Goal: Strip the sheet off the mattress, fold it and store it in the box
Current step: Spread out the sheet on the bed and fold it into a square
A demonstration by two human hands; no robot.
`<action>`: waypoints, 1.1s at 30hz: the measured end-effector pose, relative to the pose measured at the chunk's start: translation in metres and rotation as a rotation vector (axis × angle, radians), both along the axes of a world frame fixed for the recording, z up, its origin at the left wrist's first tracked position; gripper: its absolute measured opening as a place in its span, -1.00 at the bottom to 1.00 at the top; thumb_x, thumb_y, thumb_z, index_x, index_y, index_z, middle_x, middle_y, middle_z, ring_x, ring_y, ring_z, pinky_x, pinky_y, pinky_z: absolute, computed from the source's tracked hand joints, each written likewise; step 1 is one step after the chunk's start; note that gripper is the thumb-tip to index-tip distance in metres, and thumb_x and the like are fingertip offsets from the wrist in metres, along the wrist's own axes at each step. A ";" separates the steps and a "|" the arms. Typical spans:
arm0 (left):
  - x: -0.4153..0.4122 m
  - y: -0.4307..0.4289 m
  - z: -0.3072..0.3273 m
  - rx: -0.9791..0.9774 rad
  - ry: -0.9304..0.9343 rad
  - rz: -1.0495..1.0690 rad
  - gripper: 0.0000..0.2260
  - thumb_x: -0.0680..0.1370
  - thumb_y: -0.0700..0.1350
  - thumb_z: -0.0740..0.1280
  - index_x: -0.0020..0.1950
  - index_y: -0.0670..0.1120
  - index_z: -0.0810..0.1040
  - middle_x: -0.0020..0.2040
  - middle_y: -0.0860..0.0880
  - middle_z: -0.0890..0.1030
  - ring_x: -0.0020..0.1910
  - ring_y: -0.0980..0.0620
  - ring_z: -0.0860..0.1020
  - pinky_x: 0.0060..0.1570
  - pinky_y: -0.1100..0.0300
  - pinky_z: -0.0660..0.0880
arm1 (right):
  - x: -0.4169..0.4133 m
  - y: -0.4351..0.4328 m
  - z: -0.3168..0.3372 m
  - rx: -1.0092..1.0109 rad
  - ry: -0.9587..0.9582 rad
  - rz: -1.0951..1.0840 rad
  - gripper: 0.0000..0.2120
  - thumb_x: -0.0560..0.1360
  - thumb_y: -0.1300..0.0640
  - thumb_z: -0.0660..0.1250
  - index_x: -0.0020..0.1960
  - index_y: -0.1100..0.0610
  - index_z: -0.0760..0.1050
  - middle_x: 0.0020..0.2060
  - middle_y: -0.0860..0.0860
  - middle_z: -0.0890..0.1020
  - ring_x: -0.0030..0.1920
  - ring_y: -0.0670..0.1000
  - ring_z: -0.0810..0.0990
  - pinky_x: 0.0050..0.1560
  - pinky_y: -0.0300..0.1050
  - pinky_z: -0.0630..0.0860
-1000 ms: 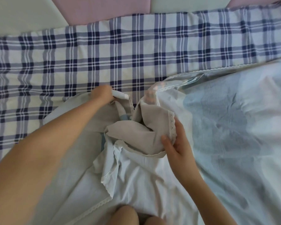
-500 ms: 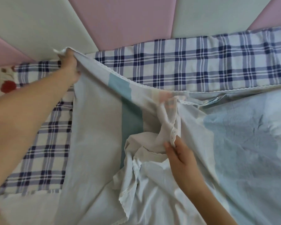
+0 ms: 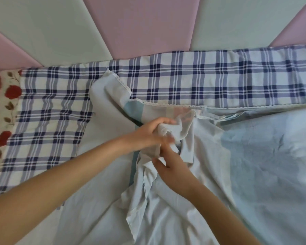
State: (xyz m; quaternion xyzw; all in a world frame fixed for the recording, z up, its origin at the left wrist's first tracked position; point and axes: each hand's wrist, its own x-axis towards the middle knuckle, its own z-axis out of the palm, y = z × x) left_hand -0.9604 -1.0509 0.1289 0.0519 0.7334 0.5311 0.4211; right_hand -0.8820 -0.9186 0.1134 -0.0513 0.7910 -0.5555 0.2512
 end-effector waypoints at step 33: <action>-0.114 0.037 -0.159 -0.949 0.357 -0.089 -0.22 0.41 0.35 0.27 0.52 0.08 0.09 0.51 -0.11 0.16 0.49 -0.12 0.11 0.39 -0.14 0.04 | 0.027 0.167 -0.074 0.402 -0.168 -0.229 -0.65 0.54 0.36 0.19 0.17 -0.04 0.36 -0.03 -0.13 0.51 0.05 -0.07 0.44 0.06 -0.26 0.28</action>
